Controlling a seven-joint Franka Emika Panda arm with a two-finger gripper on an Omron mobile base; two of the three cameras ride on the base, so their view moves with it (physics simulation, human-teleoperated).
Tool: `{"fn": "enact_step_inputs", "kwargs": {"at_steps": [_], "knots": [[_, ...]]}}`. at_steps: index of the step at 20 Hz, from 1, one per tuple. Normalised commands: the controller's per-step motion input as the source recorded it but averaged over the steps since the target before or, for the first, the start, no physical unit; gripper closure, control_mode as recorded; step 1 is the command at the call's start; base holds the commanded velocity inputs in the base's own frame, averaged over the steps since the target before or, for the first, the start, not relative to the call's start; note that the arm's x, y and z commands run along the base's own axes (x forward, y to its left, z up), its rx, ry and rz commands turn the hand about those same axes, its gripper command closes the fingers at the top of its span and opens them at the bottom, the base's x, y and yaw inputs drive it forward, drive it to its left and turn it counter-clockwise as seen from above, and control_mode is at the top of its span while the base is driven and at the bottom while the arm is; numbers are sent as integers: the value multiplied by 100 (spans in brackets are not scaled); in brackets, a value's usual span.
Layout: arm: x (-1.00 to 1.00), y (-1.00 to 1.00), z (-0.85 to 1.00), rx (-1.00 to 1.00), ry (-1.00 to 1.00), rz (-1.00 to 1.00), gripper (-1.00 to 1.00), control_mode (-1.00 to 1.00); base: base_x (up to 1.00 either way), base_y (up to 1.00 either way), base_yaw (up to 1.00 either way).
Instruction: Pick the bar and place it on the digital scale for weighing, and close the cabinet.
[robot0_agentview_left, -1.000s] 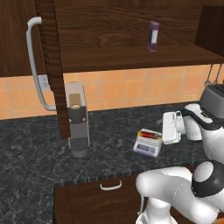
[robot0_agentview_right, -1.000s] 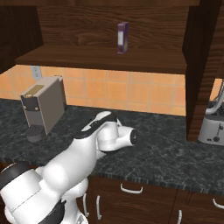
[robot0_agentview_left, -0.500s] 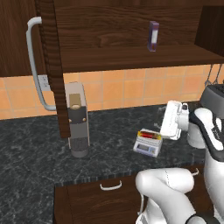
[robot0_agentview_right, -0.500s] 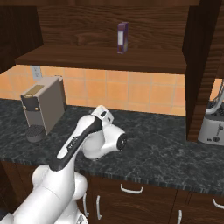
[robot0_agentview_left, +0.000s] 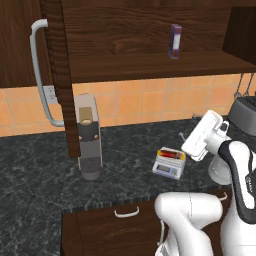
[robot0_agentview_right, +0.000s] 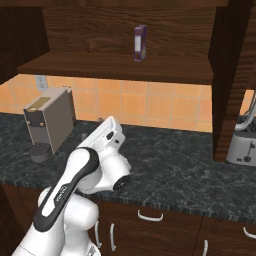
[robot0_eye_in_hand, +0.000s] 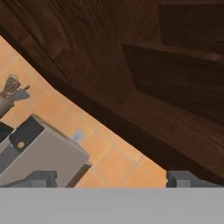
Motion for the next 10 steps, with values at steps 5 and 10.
{"fn": "enact_step_inputs", "kwargs": {"at_steps": [5,10], "knots": [[-72,-44,85,1,-33,-13,-100,-100,0,0,0],[-84,-32,30,-1,-55,-10,-100,-100,0,0,0]]}}
